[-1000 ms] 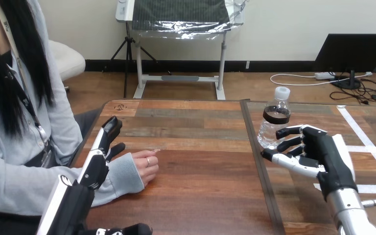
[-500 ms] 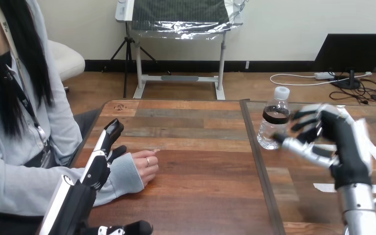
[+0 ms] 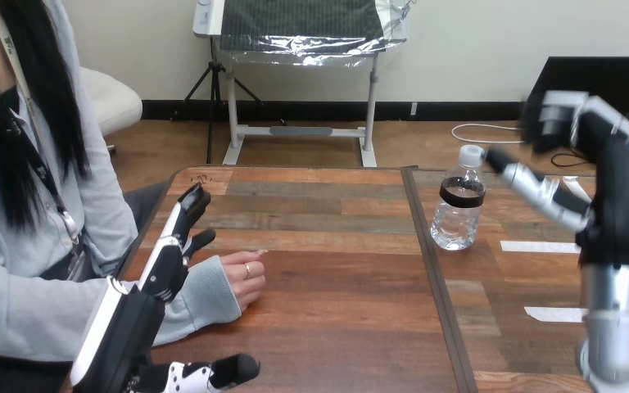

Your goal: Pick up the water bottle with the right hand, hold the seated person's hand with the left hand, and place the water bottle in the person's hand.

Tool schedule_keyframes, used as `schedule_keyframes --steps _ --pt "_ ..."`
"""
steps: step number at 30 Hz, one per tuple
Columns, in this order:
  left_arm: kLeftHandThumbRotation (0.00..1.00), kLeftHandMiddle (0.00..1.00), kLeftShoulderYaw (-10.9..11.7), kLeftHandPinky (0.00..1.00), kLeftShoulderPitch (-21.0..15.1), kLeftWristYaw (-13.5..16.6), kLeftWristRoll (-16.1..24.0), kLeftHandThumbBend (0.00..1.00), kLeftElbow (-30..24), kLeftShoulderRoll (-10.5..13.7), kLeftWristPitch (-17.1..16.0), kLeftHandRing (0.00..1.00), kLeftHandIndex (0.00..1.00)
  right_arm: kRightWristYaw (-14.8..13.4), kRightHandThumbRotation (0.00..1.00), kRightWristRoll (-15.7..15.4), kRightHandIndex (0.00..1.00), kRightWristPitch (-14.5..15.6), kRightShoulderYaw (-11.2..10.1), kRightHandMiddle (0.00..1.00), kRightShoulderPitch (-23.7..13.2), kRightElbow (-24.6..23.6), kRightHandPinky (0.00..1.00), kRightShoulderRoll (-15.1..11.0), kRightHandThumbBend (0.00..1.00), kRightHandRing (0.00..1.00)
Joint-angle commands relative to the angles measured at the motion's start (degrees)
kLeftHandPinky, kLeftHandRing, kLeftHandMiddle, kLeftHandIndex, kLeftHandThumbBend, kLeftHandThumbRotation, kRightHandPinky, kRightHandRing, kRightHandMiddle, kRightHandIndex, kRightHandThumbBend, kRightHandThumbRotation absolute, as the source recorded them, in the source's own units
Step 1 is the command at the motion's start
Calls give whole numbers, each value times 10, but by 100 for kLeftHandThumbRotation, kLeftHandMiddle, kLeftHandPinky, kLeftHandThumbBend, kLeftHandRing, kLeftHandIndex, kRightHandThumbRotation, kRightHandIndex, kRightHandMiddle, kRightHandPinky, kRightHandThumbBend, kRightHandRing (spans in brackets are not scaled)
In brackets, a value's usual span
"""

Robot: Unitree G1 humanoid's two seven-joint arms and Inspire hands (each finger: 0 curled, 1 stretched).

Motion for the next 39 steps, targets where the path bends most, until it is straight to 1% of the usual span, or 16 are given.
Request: schedule_keyframes --steps 1,5,8,11,18,20,24,29,33,35,39 --pt "58 100 -2 92 -42 -1 -9 100 8 -5 -17 100 100 -31 51 -31 67 -14 -3 64 -83 -6 54 -29 82 61" --pt "58 100 -5 92 -44 -3 -12 100 11 -5 -20 100 100 -41 55 -42 70 -14 1 67 -97 1 57 -38 85 64" --pt "58 100 -4 92 -44 -4 -11 100 13 -3 -23 100 100 -45 58 -48 72 -17 4 69 -113 10 59 -46 88 67" --pt "57 100 -6 92 -42 -6 -16 100 11 -4 -21 100 100 -47 62 -52 74 -13 7 72 -126 16 62 -51 91 70" --pt "57 100 -9 92 -37 -12 -24 100 7 -3 -19 100 100 -42 67 -55 78 -12 15 75 -163 44 66 -65 94 74" --pt "56 100 -8 92 -36 -11 -23 100 6 -4 -19 100 100 -40 68 -54 79 -12 17 76 -171 52 69 -68 96 75" --pt "56 100 -6 92 -35 -9 -19 100 9 -7 -24 100 100 -35 70 -56 81 -3 25 78 -198 76 71 -76 98 77" --pt "56 100 -6 92 -33 -8 -19 100 7 -8 -24 100 100 -24 75 -55 83 3 35 80 -227 105 74 -85 100 80" --pt "57 100 -6 92 -30 -6 -16 100 5 -11 -23 100 100 -20 79 -62 84 19 47 81 -255 133 75 -92 100 82" --pt "57 100 -6 92 -30 -6 -16 100 5 -12 -24 100 100 -21 82 -65 85 22 51 82 -266 145 75 -95 100 82" --pt "57 100 -8 92 -29 -8 -18 100 7 -13 -26 100 100 -23 88 -74 85 46 61 82 -293 171 75 -98 100 82"
